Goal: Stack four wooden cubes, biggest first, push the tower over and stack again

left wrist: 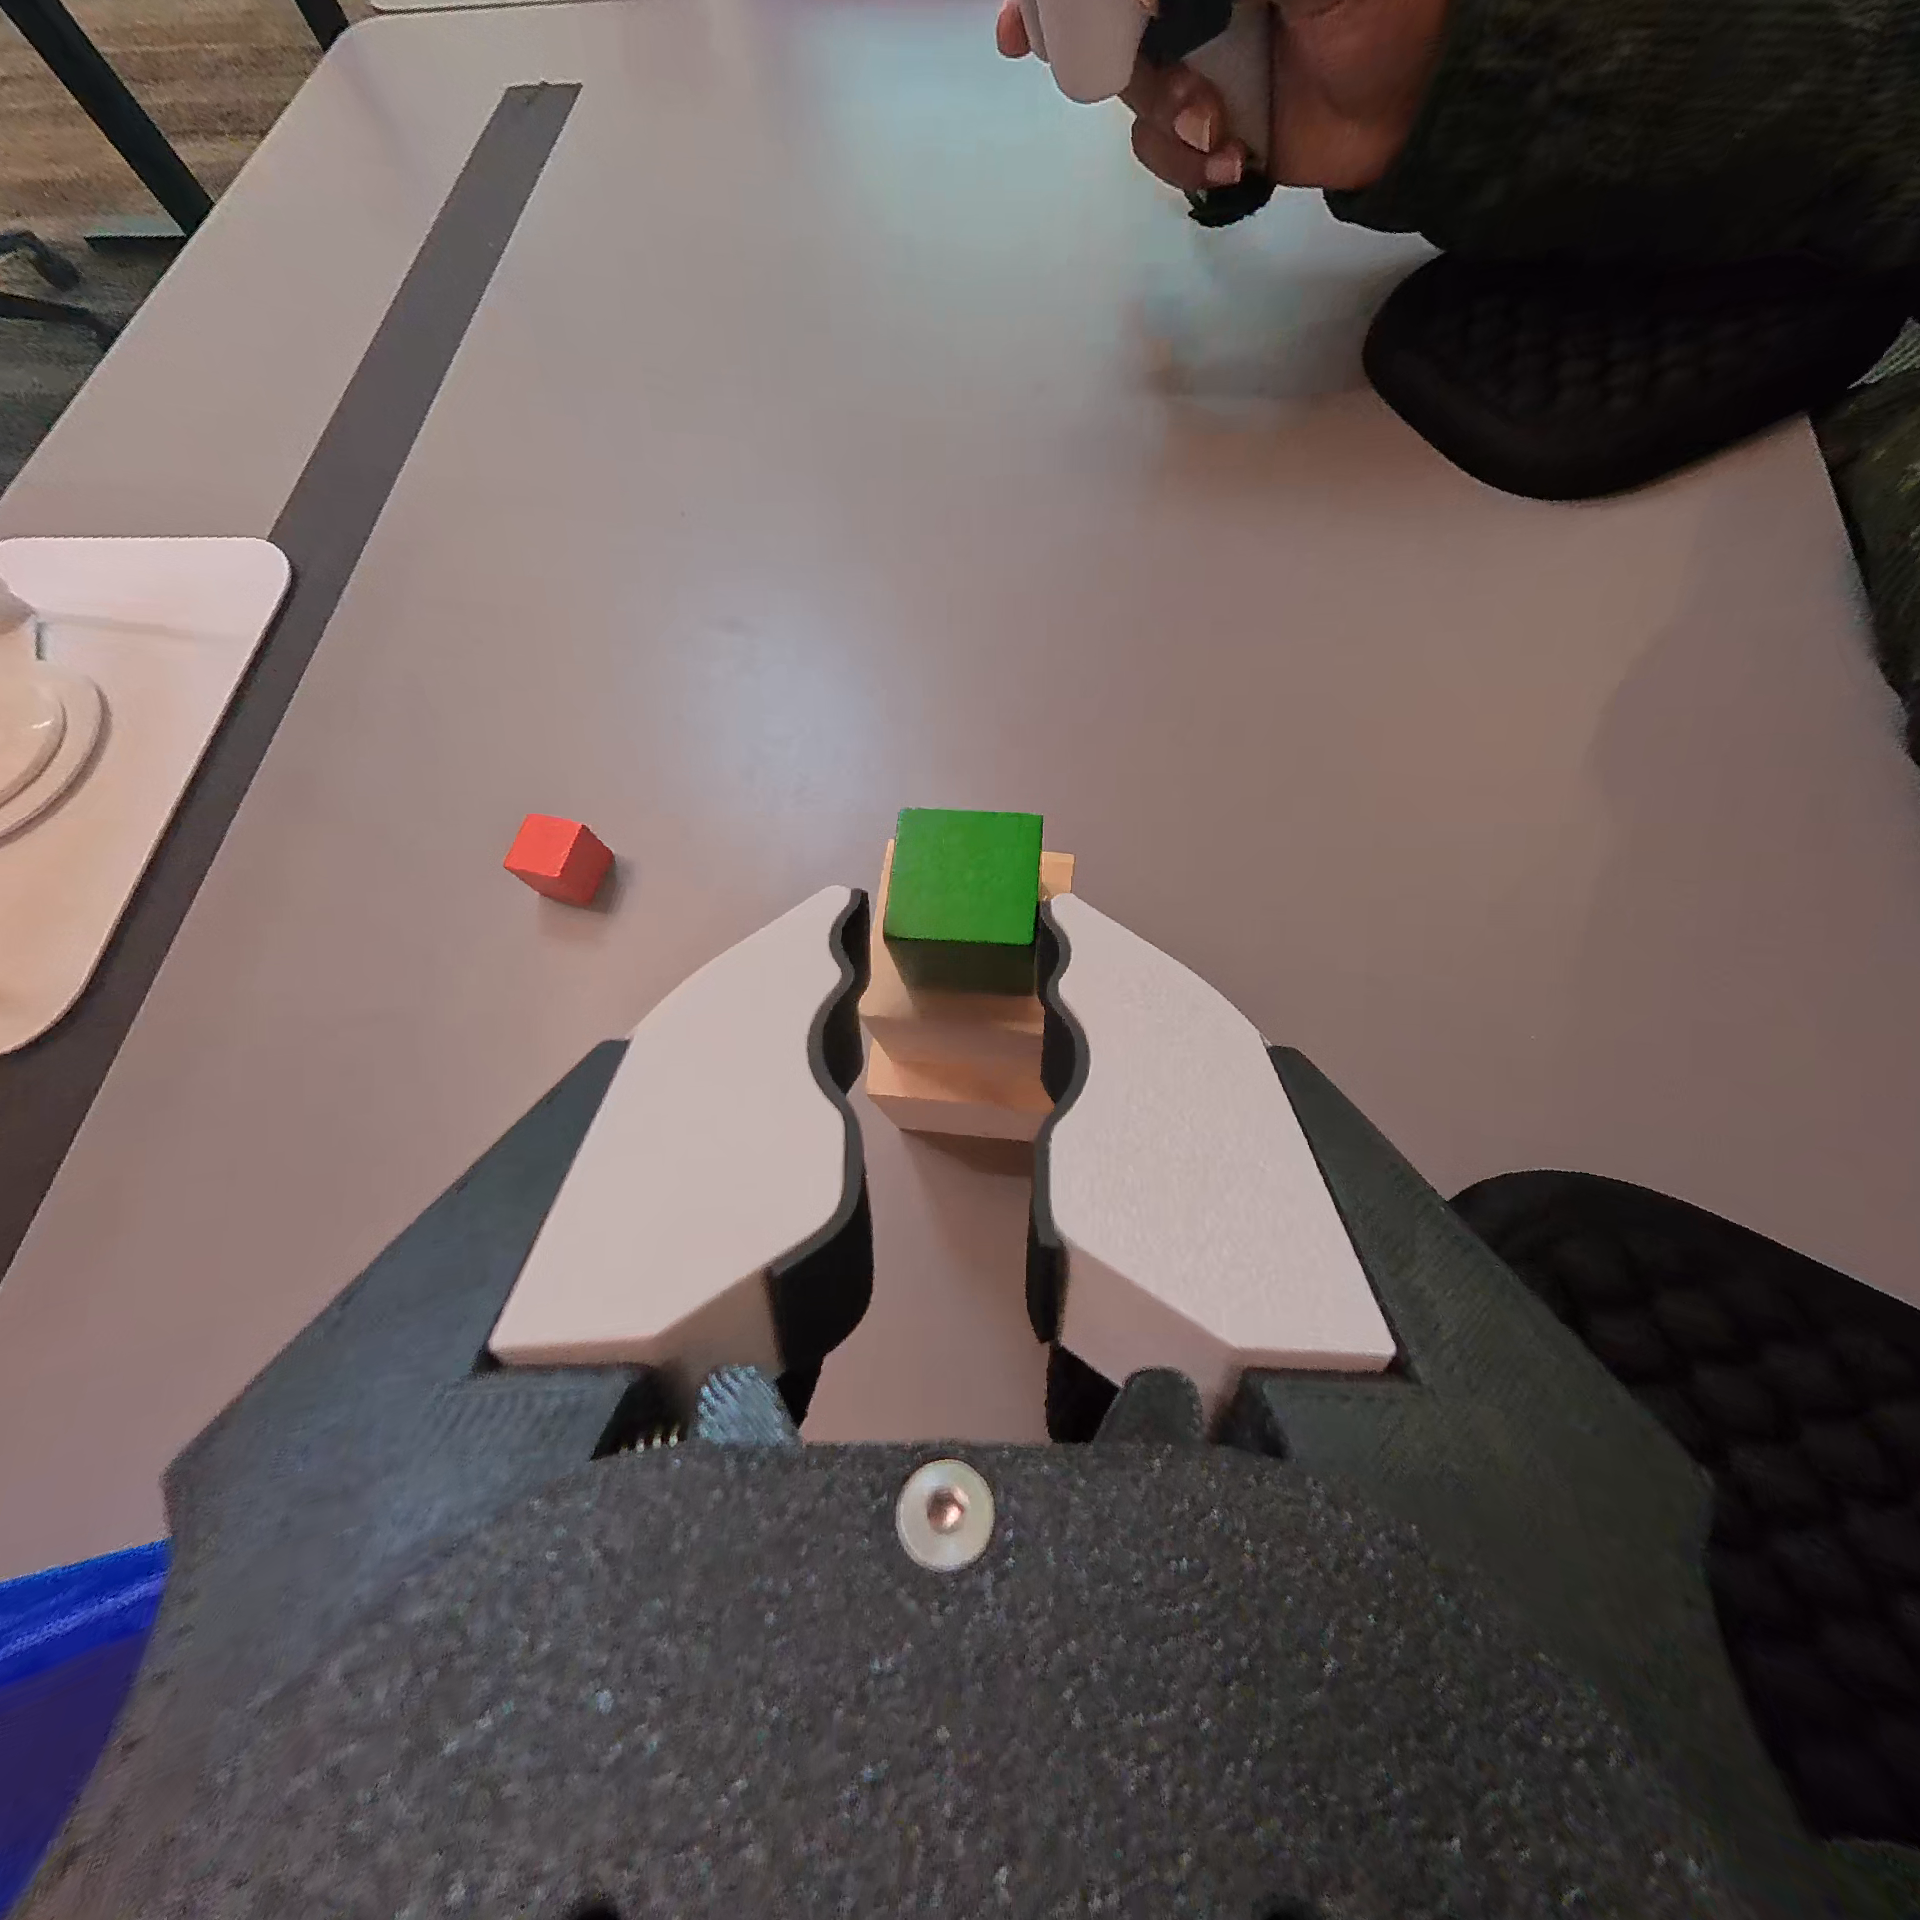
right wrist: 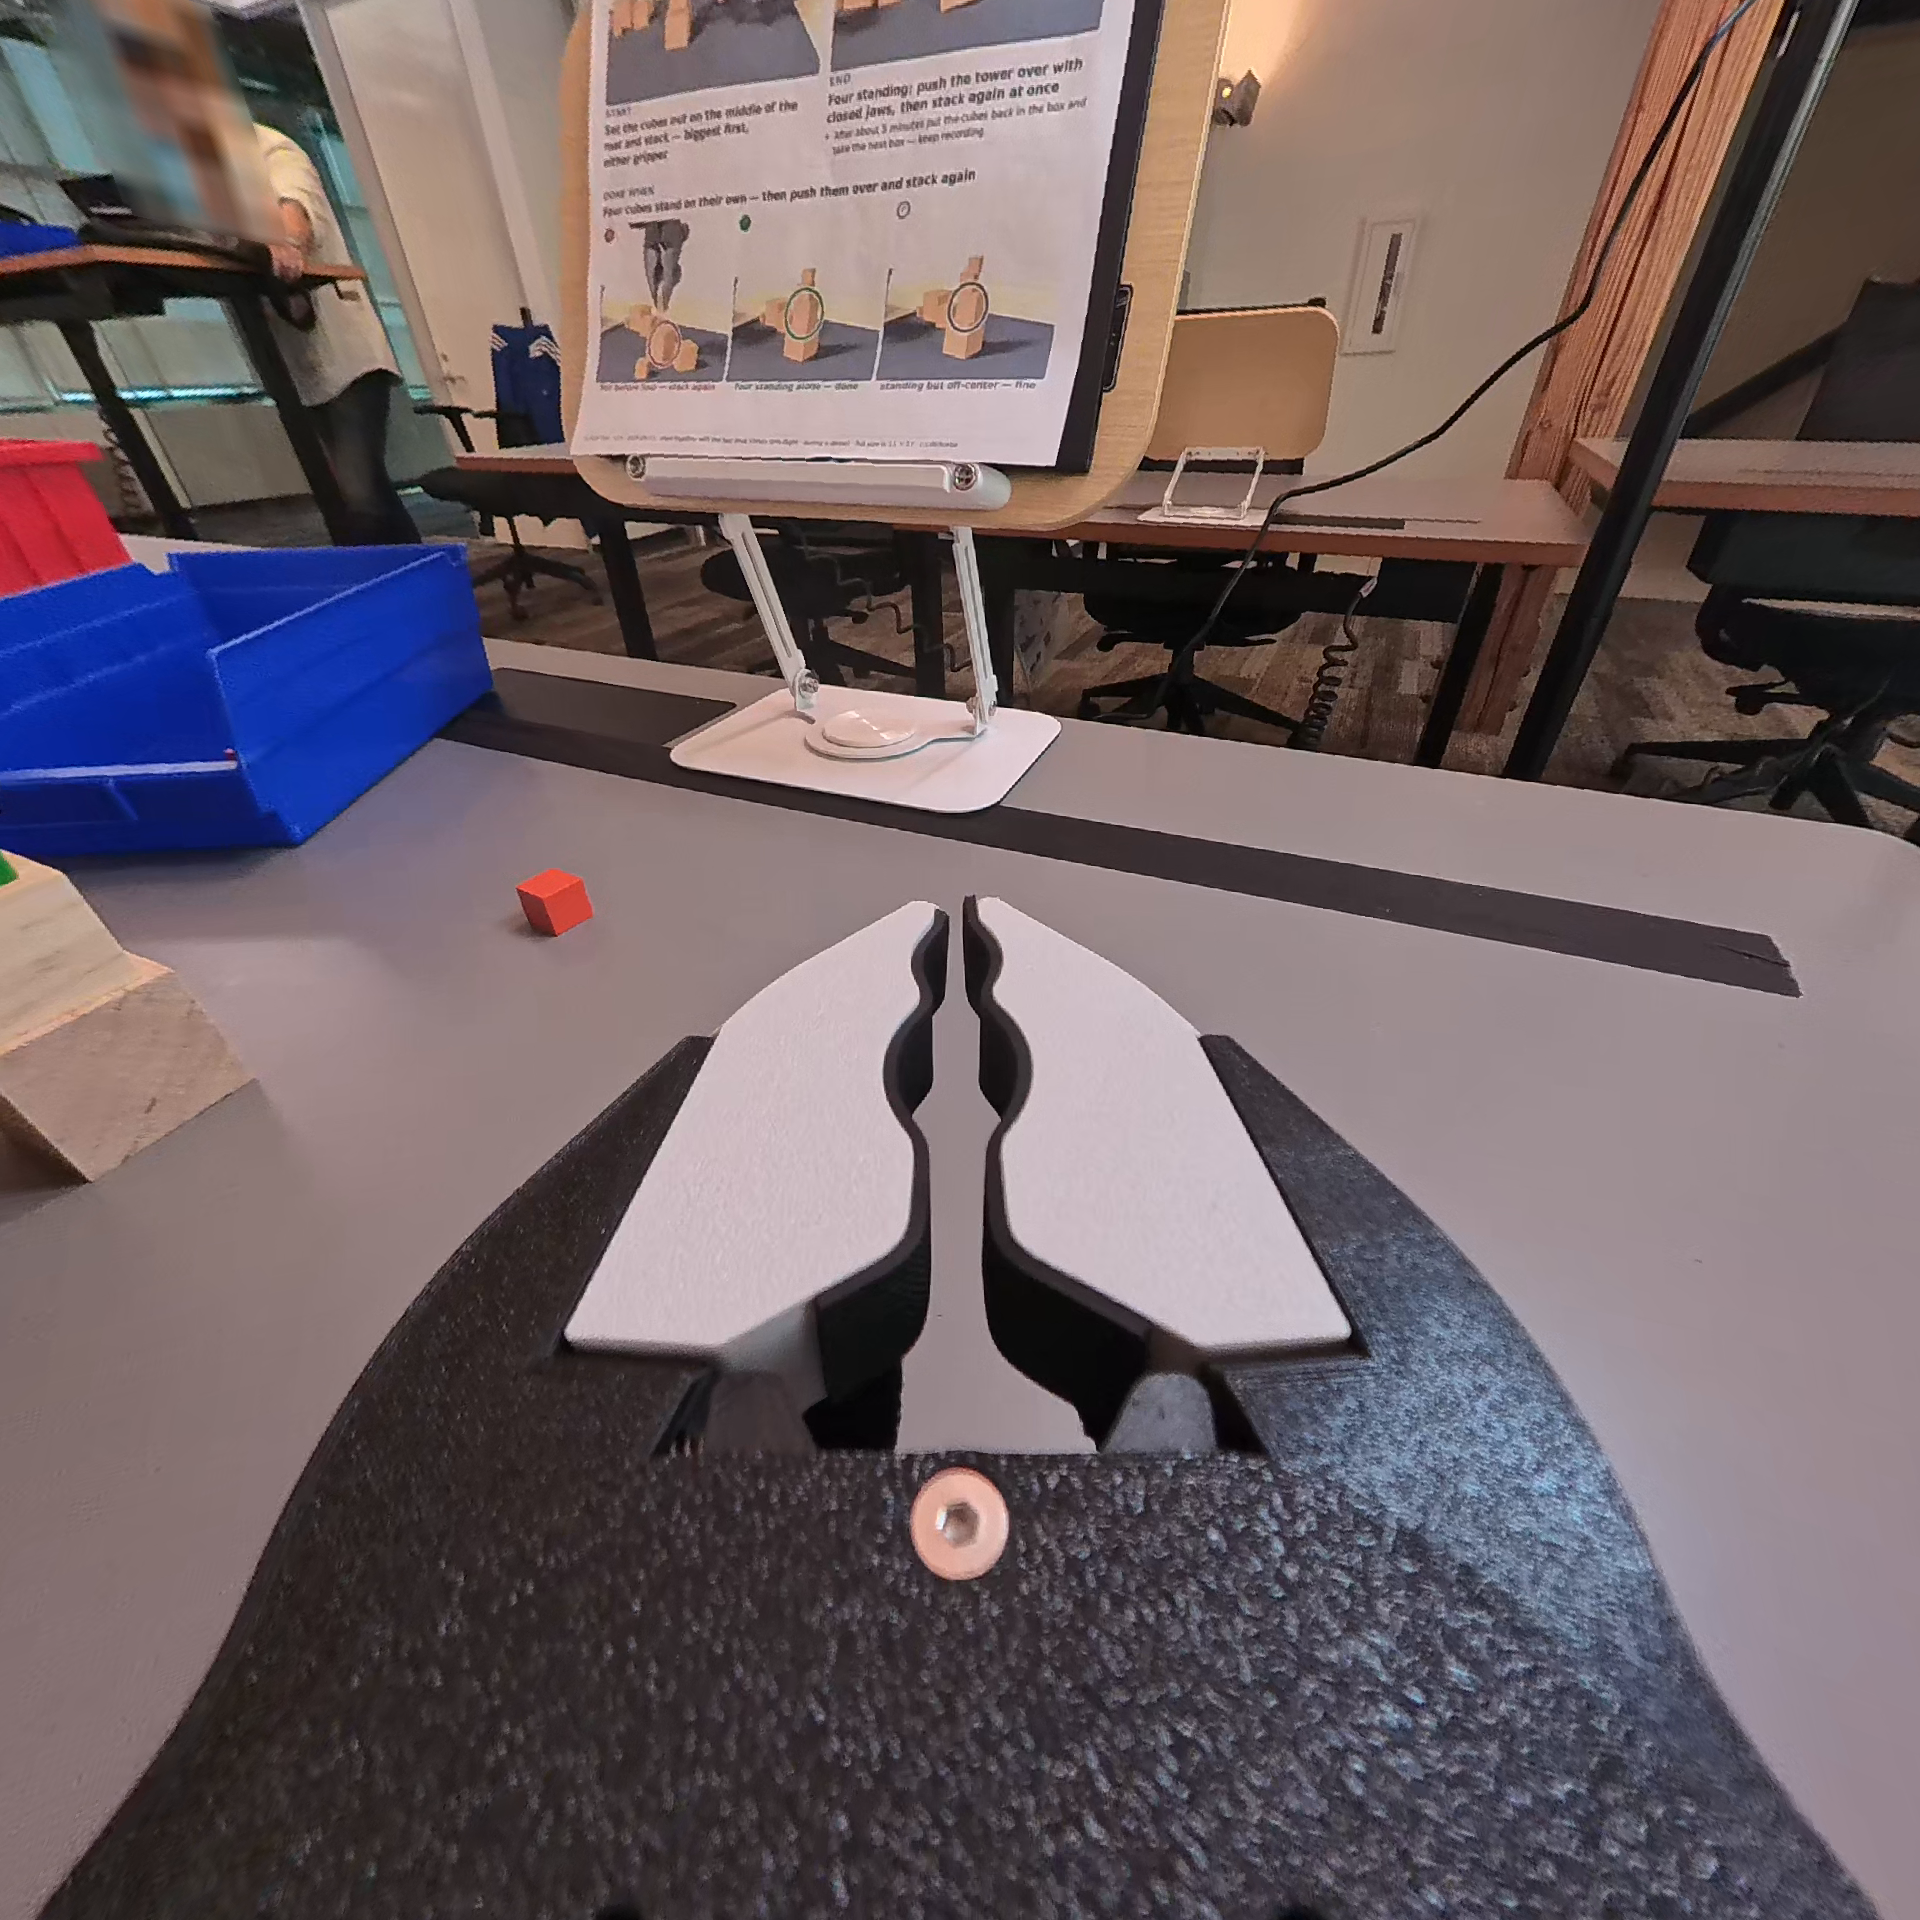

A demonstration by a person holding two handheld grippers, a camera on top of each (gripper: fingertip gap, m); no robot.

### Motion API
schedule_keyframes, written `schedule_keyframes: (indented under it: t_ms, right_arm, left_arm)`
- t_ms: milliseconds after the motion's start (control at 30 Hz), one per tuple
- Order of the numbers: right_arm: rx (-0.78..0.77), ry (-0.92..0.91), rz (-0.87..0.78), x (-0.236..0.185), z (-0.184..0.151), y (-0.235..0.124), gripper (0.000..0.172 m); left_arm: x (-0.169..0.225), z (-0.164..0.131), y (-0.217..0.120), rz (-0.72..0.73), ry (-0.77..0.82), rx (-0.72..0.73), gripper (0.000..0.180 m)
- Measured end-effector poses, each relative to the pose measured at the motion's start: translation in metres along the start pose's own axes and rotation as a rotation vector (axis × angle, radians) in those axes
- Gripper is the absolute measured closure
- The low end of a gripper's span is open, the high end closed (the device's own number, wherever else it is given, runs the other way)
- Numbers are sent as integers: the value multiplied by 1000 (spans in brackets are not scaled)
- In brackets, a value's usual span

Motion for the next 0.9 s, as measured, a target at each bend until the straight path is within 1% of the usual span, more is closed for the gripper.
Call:
schedule_keyframes:
  t_ms: [467, 900]
  right_arm:
    - [0, -2, 1, 0, 0, 0, 169]
    - [-1, -4, 4, 0, -1, 0, 169]
  left_arm:
    - [0, 0, 2, -9, 7, 2, 153]
    - [-2, -1, 2, -33, 19, 35, 153]
Point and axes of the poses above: each gripper's, where its closed fingertips meet, y out along the fingers, z out of its top, x = y × z across the jaws, the point moved 7 cm from there along -y, back along the fingers, and after that the axes turned 15 degrees about -x, right-handed, at the moved point
